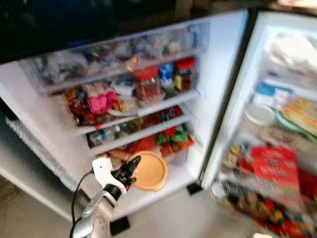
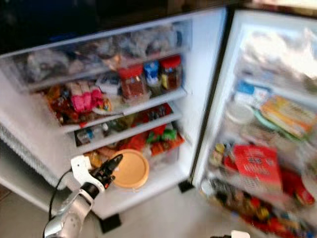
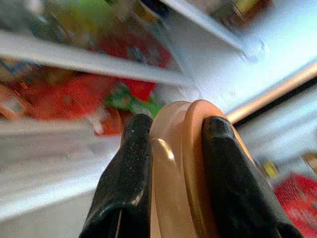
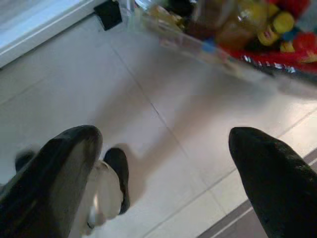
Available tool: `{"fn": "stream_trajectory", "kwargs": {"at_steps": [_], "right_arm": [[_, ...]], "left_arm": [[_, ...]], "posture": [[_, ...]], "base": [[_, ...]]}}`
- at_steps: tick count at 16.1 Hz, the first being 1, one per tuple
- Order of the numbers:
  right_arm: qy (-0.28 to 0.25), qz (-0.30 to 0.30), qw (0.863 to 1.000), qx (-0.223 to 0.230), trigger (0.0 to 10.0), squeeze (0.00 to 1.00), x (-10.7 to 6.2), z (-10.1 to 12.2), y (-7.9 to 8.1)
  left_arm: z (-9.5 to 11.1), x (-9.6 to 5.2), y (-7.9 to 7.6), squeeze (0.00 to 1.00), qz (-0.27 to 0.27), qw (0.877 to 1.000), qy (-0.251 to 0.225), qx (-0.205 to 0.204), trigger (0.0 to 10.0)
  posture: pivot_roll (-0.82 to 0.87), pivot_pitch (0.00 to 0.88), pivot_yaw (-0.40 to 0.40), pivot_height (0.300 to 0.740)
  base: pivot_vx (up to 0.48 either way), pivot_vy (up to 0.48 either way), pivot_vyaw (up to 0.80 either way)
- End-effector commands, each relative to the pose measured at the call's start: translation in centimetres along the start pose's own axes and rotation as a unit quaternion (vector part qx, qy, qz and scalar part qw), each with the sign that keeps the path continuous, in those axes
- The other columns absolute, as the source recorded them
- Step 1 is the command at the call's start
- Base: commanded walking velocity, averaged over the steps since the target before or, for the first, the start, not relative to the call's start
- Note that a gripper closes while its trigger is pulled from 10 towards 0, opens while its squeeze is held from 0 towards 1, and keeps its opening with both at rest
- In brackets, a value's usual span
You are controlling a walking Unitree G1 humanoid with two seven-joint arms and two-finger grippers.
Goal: Restocking fridge
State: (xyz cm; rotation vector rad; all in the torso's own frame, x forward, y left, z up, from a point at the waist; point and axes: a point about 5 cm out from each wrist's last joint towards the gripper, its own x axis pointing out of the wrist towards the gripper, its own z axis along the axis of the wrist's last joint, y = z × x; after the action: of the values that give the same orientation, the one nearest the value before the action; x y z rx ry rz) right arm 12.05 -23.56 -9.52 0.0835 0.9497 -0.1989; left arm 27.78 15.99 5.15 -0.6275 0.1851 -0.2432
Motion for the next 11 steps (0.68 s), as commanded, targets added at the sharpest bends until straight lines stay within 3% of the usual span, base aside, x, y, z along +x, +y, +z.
{"fn": "stream_trajectory", "kwargs": {"at_steps": [1, 5, 11], "right_arm": [[0.011, 0.009, 1.000, 0.003, 10.0, 0.00, -0.12, -0.77, 0.67], [0.010, 0.013, 1.000, 0.005, 10.0, 0.00, -0.14, -0.82, 0.78], [0.007, 0.018, 1.000, -0.002, 10.0, 0.00, -0.07, -0.59, 0.83]], "left_arm": [[0.44, -0.65, 0.92, 0.00, 0.018, 1.000, -0.005, -0.002, 10.0], [-0.05, -0.50, 0.54, 0.00, 0.015, 1.000, 0.000, -0.019, 10.0], [0.38, -0.26, 1.31, 0.00, 0.040, 0.999, -0.016, -0.033, 10.0]], "posture": [[-0.12, 0.049, 0.040, 0.740], [-0.12, 0.061, 0.036, 0.740], [-0.13, 0.079, 0.035, 0.740]], "base": [[0.349, 0.000, 0.00], [0.339, 0.000, 0.00], [0.000, 0.000, 0.00]]}}
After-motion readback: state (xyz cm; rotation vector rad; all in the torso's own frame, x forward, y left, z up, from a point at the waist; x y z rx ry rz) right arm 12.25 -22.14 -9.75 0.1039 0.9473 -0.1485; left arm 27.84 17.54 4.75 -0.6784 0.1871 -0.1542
